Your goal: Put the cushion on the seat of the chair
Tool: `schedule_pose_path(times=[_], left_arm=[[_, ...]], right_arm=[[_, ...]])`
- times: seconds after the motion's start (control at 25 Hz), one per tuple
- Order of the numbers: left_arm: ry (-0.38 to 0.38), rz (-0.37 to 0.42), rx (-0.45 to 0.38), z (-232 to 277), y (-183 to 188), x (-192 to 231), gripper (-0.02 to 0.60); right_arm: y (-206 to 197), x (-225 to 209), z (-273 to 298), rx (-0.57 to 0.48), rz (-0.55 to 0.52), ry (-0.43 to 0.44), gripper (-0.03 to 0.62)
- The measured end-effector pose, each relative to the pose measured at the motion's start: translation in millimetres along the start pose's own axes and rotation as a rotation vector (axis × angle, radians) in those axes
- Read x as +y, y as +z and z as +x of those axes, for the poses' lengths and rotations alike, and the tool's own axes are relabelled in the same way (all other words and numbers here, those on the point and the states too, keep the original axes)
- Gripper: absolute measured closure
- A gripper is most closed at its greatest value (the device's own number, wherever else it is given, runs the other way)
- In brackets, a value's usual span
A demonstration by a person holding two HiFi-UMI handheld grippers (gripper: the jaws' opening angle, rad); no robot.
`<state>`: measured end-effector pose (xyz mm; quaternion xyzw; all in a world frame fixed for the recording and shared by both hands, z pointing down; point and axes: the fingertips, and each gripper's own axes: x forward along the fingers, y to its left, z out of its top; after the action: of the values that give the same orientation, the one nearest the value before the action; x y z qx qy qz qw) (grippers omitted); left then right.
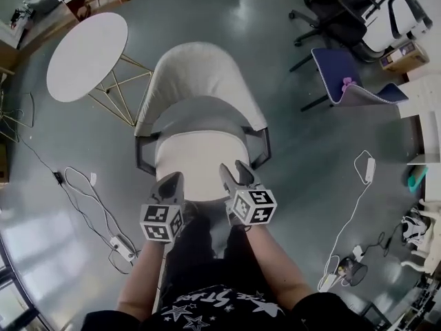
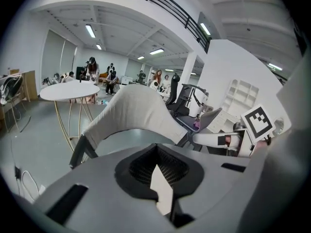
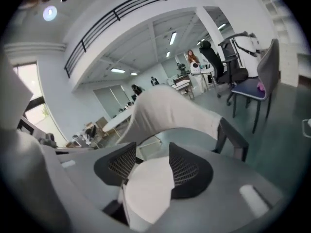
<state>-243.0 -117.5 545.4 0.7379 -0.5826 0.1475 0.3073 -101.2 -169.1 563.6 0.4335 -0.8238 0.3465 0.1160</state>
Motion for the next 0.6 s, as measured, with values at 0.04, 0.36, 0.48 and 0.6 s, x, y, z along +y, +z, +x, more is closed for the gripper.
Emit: schedule_pose_path(times=[0.04, 0.36, 0.48, 0.6], left_arm=[[0.010, 0.011, -0.019, -3, 9, -3, 0.572], [0.205, -0.054, -0.161, -44, 48, -31, 0.572], [0.269, -0.097, -0.203, -59, 46, -51, 0.572], [0.311, -0.132, -0.245, -70, 44, -75, 0.572]], right_arm=[[9, 9, -3, -0.016, 0.013, 0.055, 0.388], [49, 27, -47, 0.007, -0.053, 0.298, 0.591], [67, 21, -68, 0.011, -0.106, 0.379, 0.591], [83, 12, -83, 0.022, -0.158, 0.430, 0.591]])
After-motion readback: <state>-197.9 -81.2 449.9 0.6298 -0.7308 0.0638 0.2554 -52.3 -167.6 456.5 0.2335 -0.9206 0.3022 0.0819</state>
